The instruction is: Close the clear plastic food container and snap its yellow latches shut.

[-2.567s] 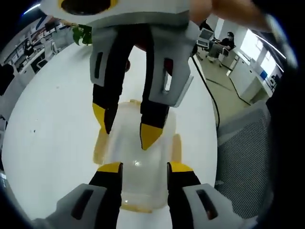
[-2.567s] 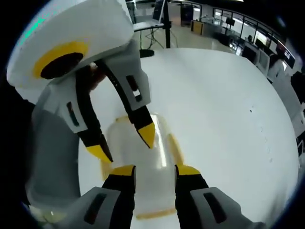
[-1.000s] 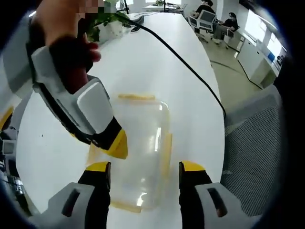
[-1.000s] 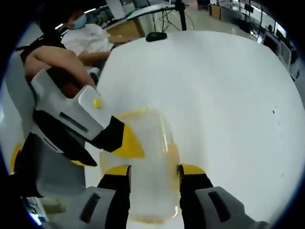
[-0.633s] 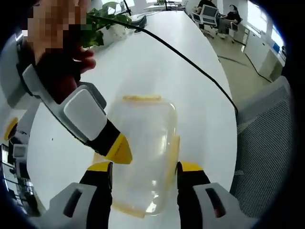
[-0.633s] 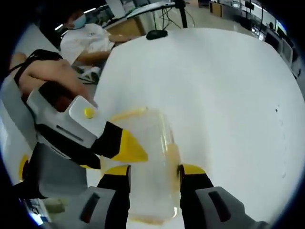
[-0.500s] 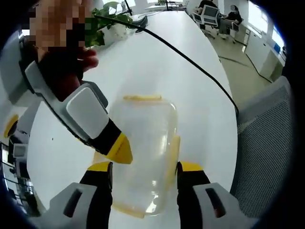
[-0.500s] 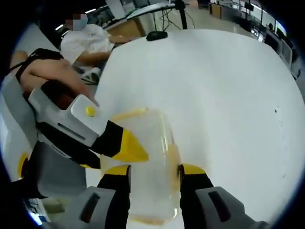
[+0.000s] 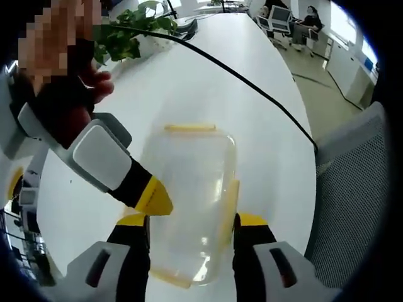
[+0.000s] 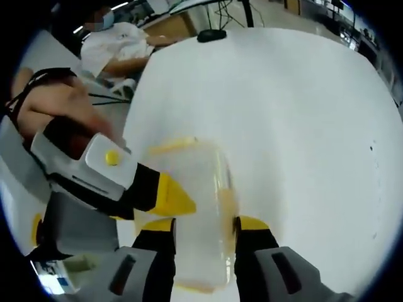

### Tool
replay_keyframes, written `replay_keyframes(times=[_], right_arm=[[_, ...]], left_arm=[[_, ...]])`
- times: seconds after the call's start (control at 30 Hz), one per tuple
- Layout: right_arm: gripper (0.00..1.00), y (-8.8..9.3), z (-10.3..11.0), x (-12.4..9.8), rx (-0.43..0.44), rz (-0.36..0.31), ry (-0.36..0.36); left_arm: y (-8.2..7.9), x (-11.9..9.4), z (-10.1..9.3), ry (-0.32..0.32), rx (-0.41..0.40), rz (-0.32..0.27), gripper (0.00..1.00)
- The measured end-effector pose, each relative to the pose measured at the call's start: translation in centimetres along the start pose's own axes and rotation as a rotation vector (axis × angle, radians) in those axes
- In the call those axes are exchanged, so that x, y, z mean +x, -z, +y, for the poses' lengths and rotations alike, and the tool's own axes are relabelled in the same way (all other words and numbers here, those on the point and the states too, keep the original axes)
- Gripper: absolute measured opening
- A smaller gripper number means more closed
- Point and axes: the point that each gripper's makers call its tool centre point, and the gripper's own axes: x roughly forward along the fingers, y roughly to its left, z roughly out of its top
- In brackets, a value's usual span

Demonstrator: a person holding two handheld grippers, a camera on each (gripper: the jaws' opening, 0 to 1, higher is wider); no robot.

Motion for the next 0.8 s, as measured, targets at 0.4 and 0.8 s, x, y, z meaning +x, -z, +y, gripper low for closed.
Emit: replay_keyframes(times=[0.4, 0.8], right_arm=[[0.33, -0.4, 0.2, 0.0, -0.017, 0.015, -0.008], [0.34, 0.5, 0.5, -0.3, 0.035, -0.106, 0.026]], left_arm=[[0.2, 0.2, 0.3, 0.011, -0.002, 0.015, 0.5], [0.2, 0.0, -0.3, 0.003, 0.029, -0.009, 0.51]])
